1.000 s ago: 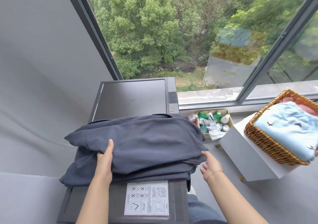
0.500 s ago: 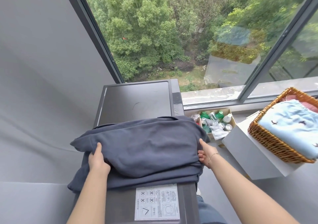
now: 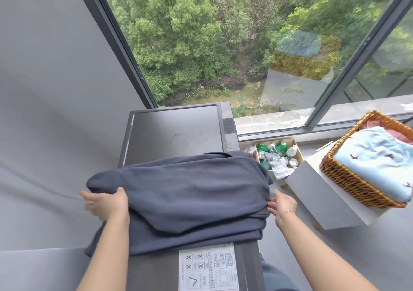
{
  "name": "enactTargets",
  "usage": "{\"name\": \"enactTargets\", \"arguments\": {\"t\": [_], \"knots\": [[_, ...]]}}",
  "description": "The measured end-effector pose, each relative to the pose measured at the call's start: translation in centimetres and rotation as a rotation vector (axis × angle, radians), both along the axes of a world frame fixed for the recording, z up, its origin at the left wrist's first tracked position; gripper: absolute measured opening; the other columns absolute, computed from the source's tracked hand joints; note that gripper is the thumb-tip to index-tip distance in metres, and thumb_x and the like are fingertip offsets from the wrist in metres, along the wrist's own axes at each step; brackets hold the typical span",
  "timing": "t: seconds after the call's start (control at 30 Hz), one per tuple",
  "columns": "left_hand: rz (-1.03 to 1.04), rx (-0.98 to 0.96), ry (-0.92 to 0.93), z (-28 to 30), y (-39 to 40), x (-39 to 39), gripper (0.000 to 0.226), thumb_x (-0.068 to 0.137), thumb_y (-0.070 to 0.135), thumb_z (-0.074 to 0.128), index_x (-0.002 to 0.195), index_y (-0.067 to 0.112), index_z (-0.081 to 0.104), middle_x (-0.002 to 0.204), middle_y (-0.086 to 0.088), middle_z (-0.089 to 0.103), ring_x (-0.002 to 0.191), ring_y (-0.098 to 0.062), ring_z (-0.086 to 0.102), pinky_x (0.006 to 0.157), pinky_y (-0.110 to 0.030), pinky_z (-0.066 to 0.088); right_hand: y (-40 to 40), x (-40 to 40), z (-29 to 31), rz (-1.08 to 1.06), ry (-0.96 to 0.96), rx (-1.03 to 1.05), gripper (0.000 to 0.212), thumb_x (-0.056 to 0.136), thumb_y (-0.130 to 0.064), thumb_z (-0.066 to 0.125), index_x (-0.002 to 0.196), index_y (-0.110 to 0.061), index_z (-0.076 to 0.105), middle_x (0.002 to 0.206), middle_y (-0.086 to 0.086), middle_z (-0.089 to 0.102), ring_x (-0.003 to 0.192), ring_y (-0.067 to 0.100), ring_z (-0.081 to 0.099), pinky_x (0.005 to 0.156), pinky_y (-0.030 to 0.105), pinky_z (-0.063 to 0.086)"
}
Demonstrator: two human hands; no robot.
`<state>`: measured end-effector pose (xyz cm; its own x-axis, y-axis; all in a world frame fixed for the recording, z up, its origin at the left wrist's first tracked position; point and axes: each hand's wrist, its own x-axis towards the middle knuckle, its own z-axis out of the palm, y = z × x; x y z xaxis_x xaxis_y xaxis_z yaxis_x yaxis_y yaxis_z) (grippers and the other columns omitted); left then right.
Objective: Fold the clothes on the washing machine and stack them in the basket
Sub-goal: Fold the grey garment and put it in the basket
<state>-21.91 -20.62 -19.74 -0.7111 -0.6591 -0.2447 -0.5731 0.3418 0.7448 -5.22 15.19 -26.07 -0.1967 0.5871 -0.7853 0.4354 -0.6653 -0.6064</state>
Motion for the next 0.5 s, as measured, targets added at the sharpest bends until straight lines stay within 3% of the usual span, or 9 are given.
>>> {"name": "enactTargets", "arguments": {"t": [0.07, 0.13, 0.2, 0.27, 0.33, 0.4, 0.5], "knots": [[-0.127, -0.366, 0.193, 2.0, 3.5, 1.8, 0.084, 0.084, 0.014, 0.066, 0.152, 0.009, 0.017, 0.15, -0.024, 0.025, 0.132, -0.044, 0.031, 0.102, -0.056, 0.032, -0.9, 1.1, 0.1, -0.036, -0.077, -0.165, 0.044, 0.092, -0.027, 0.061, 0.126, 0.0, 0.052, 0.101, 0.016, 0.061, 0.089, 0.032, 0.06, 0.071, 0.037, 0.046], [-0.534, -0.56, 0.386, 2.0, 7.6, 3.6, 0.07, 0.085, 0.021, 0.061, 0.148, 0.01, 0.032, 0.15, -0.022, 0.03, 0.133, -0.042, 0.033, 0.102, -0.056, 0.032, -1.8, 1.8, 0.5, 0.044, -0.041, -0.41, 0.042, 0.087, -0.045, 0.063, 0.113, -0.012, 0.056, 0.102, 0.013, 0.063, 0.101, 0.032, 0.058, 0.092, 0.042, 0.045], [-0.924, -0.651, 0.294, 0.6, 11.0, 5.1, 0.061, 0.09, 0.037, 0.046, 0.147, 0.019, 0.037, 0.154, -0.015, 0.029, 0.14, -0.034, 0.029, 0.109, -0.053, 0.027, -2.5, 1.9, 0.6, -0.073, 0.087, -0.682, 0.05, 0.078, -0.057, 0.069, 0.1, -0.014, 0.06, 0.096, 0.013, 0.066, 0.094, 0.035, 0.062, 0.101, 0.051, 0.043], [-1.151, -0.727, 0.115, -1.5, 12.8, 6.6, 0.062, 0.092, 0.049, 0.024, 0.149, 0.027, 0.032, 0.159, -0.007, 0.023, 0.146, -0.025, 0.02, 0.116, -0.049, 0.016, -2.8, 1.7, 0.8, -0.169, 0.182, -0.734, 0.051, 0.079, -0.059, 0.067, 0.098, -0.011, 0.062, 0.096, 0.014, 0.065, 0.092, 0.036, 0.06, 0.103, 0.053, 0.041], [-1.215, -0.8, 0.037, -3.3, 13.0, 7.4, 0.063, 0.094, 0.051, 0.016, 0.149, 0.027, 0.034, 0.158, -0.005, 0.026, 0.146, -0.023, 0.024, 0.116, -0.047, 0.013, -2.6, 1.6, 0.7, -0.22, 0.233, -0.731, 0.048, 0.082, -0.056, 0.064, 0.101, -0.012, 0.063, 0.103, 0.014, 0.065, 0.091, 0.036, 0.059, 0.101, 0.052, 0.041], [-1.222, -0.83, 0.016, -4.0, 12.8, 7.5, 0.059, 0.095, 0.048, 0.022, 0.145, 0.024, 0.041, 0.154, -0.007, 0.035, 0.142, -0.024, 0.034, 0.113, -0.047, 0.015, -2.2, 1.7, 0.8, -0.279, 0.255, -0.721, 0.046, 0.083, -0.053, 0.065, 0.108, -0.014, 0.063, 0.109, 0.013, 0.065, 0.09, 0.034, 0.059, 0.096, 0.049, 0.043], [-1.212, -0.847, 0.019, -3.9, 13.1, 7.3, 0.058, 0.095, 0.046, 0.024, 0.144, 0.023, 0.043, 0.152, -0.008, 0.037, 0.14, -0.025, 0.036, 0.112, -0.047, 0.016, -1.5, 2.6, 0.3, -0.353, 0.324, -0.752, 0.06, 0.076, -0.05, 0.073, 0.122, -0.014, 0.06, 0.114, 0.014, 0.065, 0.105, 0.034, 0.059, 0.101, 0.046, 0.043]]}}
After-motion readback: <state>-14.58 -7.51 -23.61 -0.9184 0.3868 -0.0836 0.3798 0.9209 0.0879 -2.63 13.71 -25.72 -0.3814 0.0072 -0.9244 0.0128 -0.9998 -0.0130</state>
